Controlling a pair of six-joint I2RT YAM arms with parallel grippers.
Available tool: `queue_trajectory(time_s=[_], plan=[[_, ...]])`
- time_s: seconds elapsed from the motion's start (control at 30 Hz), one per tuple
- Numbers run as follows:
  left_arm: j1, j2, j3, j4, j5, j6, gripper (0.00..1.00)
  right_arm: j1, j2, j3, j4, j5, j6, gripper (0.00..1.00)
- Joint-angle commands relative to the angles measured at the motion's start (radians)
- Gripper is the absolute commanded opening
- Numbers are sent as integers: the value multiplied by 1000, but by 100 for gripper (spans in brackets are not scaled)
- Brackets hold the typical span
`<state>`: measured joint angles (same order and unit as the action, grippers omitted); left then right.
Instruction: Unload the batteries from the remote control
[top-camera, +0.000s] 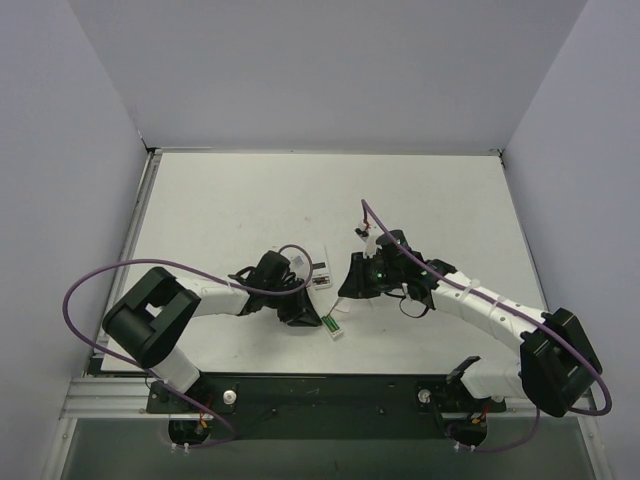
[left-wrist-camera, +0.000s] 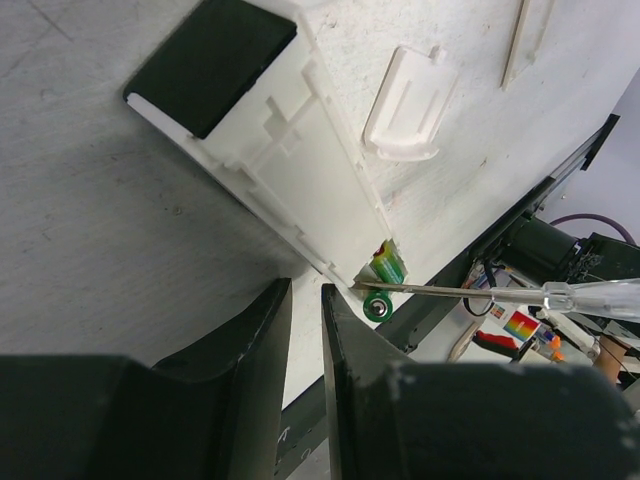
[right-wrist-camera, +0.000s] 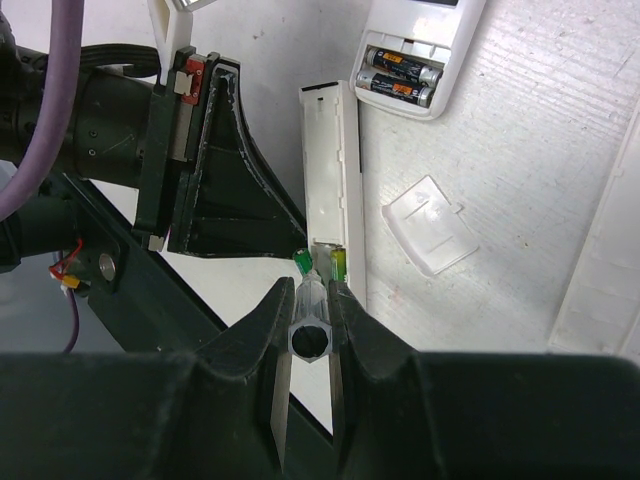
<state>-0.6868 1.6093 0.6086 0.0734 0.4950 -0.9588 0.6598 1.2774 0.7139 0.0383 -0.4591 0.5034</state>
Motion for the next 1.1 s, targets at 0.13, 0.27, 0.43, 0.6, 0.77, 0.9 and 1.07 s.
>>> queue_trajectory(time_s=[0.13,0.27,0.43,0.6,0.77,0.9,1.07], plan=[[-10,24,37,45,-24,3,29,-5,-49,-7,3,-32,6,0],[-26,20,39,51,-19,-9,29,-14,-49,-4,-3,-27,1,0],[-62,6,39,57,-29,-29,30,-20,-49,-2,-12,-30,-5,0],[-71,17,59,65,-30,-37,29,-23,-58,-7,-18,-29,-8,0],[-82,21,77,69,-26,-47,29,-29,-73,-11,-25,-27,-9,0],[-91,21,88,75,-16,-63,29,-37,-82,-11,-32,-27,-14,0],[-103,29,109,80,-10,-77,30,-55,-93,-10,-34,-29,-20,0]])
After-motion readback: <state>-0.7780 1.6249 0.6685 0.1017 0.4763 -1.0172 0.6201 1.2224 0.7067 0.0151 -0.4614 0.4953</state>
